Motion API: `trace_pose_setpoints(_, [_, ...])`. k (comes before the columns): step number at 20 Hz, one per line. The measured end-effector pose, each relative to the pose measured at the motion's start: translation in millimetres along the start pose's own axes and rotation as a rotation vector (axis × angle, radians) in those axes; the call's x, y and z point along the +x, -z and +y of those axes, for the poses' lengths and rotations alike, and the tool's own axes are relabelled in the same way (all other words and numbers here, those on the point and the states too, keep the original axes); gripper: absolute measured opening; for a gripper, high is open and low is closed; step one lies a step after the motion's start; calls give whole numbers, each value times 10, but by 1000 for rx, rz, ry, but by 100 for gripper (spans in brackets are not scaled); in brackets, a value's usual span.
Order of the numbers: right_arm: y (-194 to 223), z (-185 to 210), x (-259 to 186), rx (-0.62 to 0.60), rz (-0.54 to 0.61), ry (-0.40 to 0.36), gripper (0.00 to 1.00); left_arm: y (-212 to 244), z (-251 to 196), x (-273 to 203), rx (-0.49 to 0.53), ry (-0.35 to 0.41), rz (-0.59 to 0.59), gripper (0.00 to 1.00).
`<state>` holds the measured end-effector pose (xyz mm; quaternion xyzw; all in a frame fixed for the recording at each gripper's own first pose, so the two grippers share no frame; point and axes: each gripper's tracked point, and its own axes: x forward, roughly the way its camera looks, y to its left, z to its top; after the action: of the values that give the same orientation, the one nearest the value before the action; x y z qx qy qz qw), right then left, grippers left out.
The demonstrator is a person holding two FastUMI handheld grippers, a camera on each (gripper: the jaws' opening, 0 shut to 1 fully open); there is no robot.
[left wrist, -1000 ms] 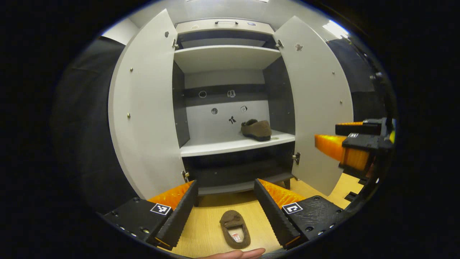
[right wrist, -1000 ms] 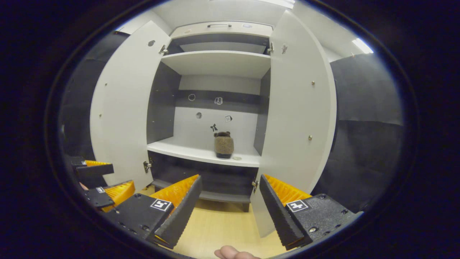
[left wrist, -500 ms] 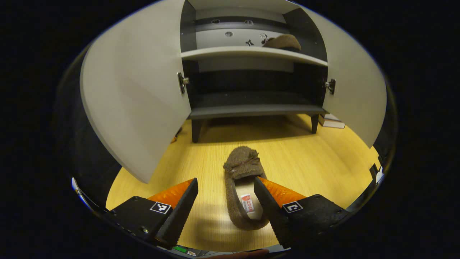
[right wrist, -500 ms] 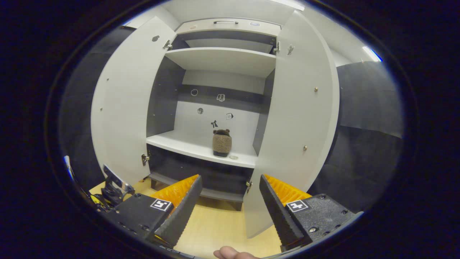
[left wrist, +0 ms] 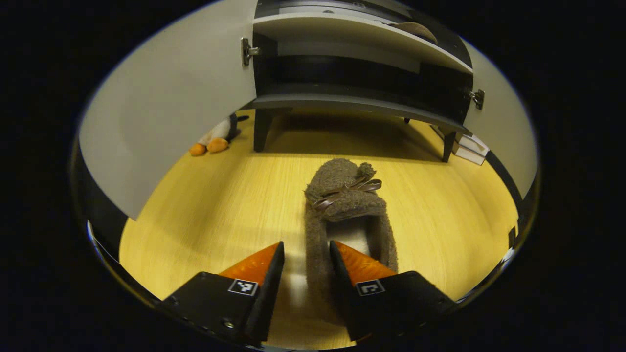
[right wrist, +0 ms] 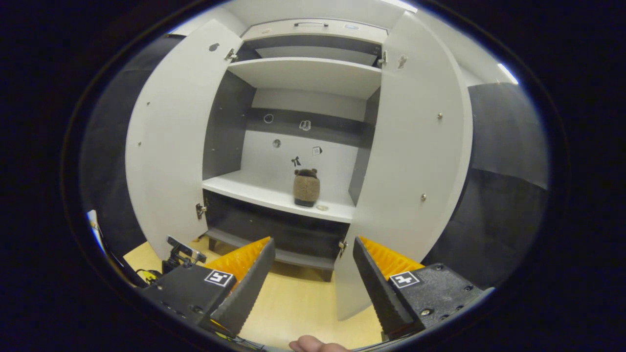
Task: Grab one shoe with the right hand and put it into the shoe cabinet, grab the other shoe with the left hand and put it into the shoe cabinet; then close the right door with the right hand and the left door with the left hand.
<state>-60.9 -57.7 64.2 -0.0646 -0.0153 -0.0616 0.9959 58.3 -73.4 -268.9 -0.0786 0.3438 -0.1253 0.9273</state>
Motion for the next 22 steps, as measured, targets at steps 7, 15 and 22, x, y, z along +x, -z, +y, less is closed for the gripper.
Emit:
trace_pose_setpoints(7, [68,3,28,-20,26,10,100,-137,-197,-270,62,-10,-7,7])
trace_pose_setpoints(15, [122,64,79,-9,50,-12,100,-395,-228,-625,56,1,-73,7])
trace_pose_setpoints(22, [136,89,113,2,60,-31,100,-884,-192,-1067,7,-40,-135,7])
